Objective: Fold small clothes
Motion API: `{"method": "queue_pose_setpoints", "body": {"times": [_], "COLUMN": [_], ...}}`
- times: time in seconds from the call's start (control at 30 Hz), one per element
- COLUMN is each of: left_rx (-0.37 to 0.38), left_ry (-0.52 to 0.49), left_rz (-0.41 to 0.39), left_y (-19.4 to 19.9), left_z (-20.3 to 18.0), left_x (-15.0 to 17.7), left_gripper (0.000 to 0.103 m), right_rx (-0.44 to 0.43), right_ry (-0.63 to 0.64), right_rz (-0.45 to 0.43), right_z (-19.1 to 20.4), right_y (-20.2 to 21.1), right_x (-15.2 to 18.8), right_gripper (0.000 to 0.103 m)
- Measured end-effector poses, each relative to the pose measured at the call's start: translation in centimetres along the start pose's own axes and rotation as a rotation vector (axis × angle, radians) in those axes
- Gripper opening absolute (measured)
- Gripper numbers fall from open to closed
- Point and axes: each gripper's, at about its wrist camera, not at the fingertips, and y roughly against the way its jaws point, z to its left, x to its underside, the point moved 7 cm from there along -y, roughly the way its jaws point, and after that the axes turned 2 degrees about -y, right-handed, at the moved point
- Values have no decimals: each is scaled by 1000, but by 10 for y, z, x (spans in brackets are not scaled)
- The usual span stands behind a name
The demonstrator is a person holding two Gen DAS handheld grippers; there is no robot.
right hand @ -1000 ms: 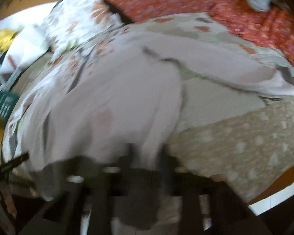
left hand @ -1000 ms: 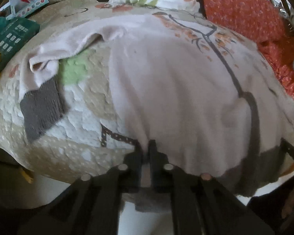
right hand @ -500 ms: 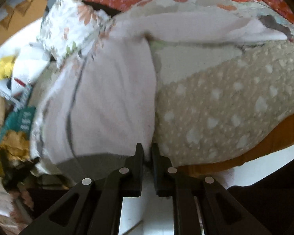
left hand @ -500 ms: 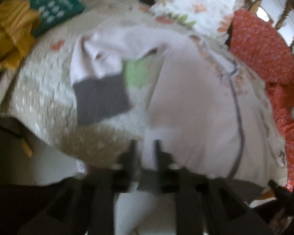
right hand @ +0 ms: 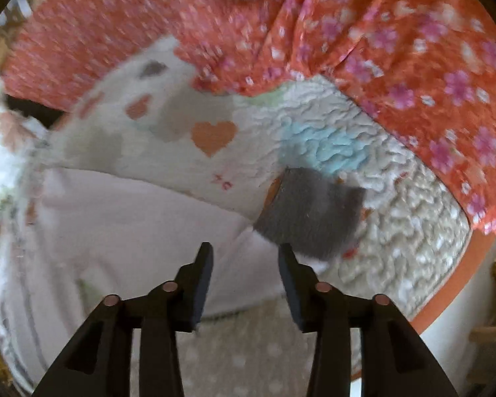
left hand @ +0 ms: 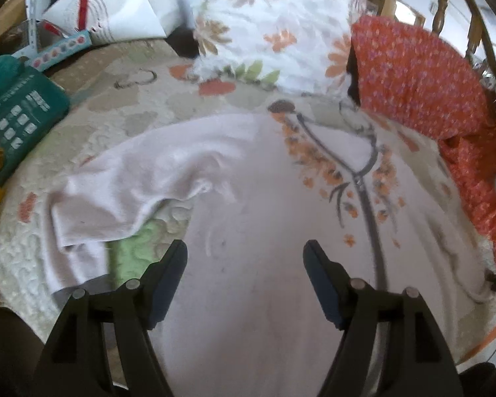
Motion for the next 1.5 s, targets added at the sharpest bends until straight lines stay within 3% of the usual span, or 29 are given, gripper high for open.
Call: {"method": "queue_pose_setpoints", "body": {"times": [0.07,0.17,0.27,0.4,0.5,0.6,0.7,0.8,0.87,0.93,1.07,1.1,1.17,1.27,1.33,1.37,1.5], "left_rx": [-20,49,80,111,152,173,168,159,150,146,137,133,131,135,125,114,51], "left_ry": [11,85,103,103,104,96,82,77,80,79,54,41,20,18,48,65,157], "left_rz": [49,118,126,121,121,126,132,146,157,163,159,155,147,122,91,79,26], "left_y": [-16,-32,-39,-38,-36,-35,-35,-39,-43,-44,-44,-43,-41,-33,-22,-17,6], "left_z": [1,-3,-12,-26,-37,-44,-47,-46,-45,-45,-49,-51,-53,-49,-35,-26,31], "left_x": [7,11,10,8,10,12,15,19,23,24,27,28,28,24,15,10,-23], "left_gripper": [72,72,72,72,72,72,72,72,72,72,72,72,72,72,72,72,72], "right_rx": [86,128,16,-203,-292,-318,-313,-379,-394,-378,-354,-355,-317,-193,-120,-116,-195], "right_ry": [9,55,9,-65,-131,-192,-321,-559,-622,-591,-461,-438,-405,-334,-254,-231,-167], "right_rz": [40,26,-60,-339,-424,-385,-219,-74,-87,-110,-143,-144,-122,-198,-191,-186,-242], "right_z": [0,8,12,4,-23,-52,-98,-146,-163,-169,-149,-140,-125,-118,-110,-104,-46], "right_y": [-19,-14,28,132,156,125,56,6,3,7,13,11,-3,-8,-11,-10,21], "right_x": [2,-8,-43,-90,-88,-66,-27,13,19,17,8,7,3,-16,-24,-29,-48], "right_gripper": [47,5,5,5,5,5,5,8,8,8,54,56,56,56,21,11,11]}}
